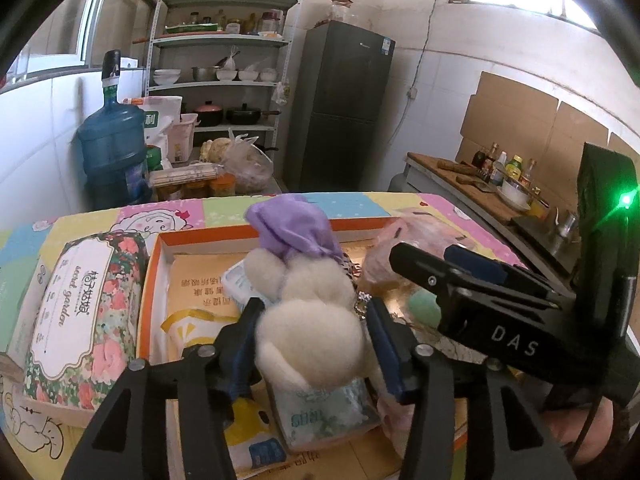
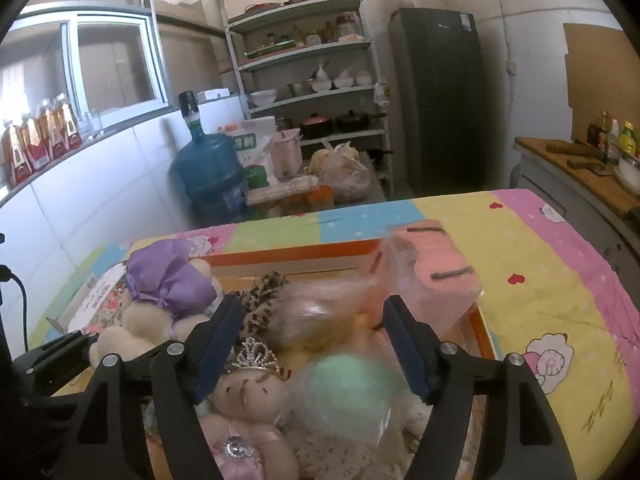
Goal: Organize soft objects
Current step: 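Open both grippers to drop the bunny and bread into the box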
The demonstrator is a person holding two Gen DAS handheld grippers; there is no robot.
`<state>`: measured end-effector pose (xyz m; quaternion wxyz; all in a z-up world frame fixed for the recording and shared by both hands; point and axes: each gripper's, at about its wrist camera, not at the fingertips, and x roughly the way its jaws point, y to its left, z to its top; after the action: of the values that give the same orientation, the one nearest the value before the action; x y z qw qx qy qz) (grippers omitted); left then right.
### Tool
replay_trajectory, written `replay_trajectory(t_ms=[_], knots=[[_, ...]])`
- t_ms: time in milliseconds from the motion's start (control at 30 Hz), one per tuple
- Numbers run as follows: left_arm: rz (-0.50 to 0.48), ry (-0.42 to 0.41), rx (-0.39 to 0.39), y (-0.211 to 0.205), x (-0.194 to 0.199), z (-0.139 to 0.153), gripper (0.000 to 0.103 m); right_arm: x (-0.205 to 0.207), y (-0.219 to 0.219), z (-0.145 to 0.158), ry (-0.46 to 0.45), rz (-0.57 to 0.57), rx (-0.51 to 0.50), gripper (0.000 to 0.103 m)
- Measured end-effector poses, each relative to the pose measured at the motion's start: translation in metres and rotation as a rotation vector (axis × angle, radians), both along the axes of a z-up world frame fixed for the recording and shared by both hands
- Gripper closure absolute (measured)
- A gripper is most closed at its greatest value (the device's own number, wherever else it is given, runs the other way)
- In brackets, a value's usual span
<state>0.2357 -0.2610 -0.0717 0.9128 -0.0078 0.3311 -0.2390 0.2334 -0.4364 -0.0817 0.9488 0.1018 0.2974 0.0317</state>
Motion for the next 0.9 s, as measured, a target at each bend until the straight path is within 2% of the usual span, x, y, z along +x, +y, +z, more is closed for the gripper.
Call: replay_trajectory(t_ms=[33,200,567,900], knots=[[0.000,0.000,0.001,0.000,0.000,0.000,0.044,-0.001,-0.001,0.000,-0.001,-0.003,0.001,0.029],[-0.005,0.004,-0.002,0.001,-0.003,-0.001,0.021,-0.007,-0.003,0.003,-0.016,-0.012,0.009,0.029],[-0.012,-0.014,-0.015,0.004,-0.012,0.007,0.020,-0.027,-0.004,0.017,-0.061,-0.046,0.000,0.028],[0.022,-0.058,-0.022,0.016,-0.027,0.022,0.020,-0.048,-0.001,0.033,-0.103,-0.075,-0.008,0.028]])
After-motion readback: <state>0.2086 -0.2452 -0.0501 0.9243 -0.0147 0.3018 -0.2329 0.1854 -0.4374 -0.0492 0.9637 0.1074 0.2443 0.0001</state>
